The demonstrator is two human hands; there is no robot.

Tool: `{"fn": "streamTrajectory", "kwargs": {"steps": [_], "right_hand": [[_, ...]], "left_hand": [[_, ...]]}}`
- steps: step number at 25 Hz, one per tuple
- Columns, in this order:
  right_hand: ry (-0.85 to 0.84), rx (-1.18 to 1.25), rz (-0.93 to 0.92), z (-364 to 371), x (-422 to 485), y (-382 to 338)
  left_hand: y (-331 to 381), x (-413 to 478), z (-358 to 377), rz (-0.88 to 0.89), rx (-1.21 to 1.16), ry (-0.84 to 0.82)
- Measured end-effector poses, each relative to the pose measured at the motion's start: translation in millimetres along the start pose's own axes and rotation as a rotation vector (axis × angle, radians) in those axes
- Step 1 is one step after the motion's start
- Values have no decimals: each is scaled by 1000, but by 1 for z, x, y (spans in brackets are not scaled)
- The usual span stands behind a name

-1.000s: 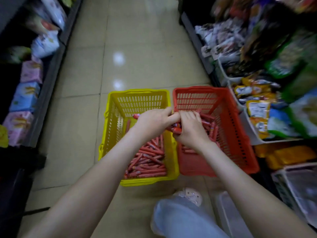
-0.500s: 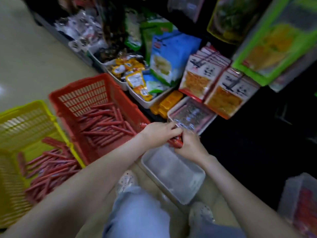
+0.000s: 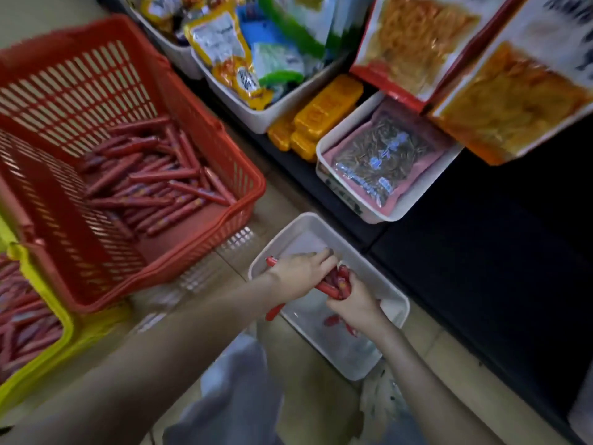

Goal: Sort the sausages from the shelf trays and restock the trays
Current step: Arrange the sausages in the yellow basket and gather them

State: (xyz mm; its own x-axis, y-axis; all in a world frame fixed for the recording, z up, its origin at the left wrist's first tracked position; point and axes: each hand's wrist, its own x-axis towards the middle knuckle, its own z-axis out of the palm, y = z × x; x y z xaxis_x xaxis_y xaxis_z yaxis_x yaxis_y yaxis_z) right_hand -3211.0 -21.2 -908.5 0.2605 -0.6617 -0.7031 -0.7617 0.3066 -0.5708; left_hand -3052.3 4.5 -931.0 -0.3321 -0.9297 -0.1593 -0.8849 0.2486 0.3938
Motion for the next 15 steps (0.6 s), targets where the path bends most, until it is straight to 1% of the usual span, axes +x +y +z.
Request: {"fn": "streamTrajectory", "kwargs": {"steps": [2, 4, 6, 8, 10, 12, 15], "right_hand": [[92, 144, 112, 7, 13, 13], [169, 248, 202, 10, 22, 25], [215, 327, 250, 15, 30, 33], [230, 396, 267, 23, 39, 39], [220, 494, 262, 30, 47, 42], [219, 598, 264, 32, 53, 42], [173, 803, 210, 34, 55, 32]], "left_hand": [[-7, 3, 22, -236, -211, -36], [-15, 8, 39, -490, -530, 69], [-20, 9, 52, -672, -741, 134], [-22, 8, 63, -825, -959, 133], [-22, 7, 69, -903, -1180, 161], [-24, 9, 74, -934, -1302, 153], [-19, 14, 74, -935, -1575, 15]]}}
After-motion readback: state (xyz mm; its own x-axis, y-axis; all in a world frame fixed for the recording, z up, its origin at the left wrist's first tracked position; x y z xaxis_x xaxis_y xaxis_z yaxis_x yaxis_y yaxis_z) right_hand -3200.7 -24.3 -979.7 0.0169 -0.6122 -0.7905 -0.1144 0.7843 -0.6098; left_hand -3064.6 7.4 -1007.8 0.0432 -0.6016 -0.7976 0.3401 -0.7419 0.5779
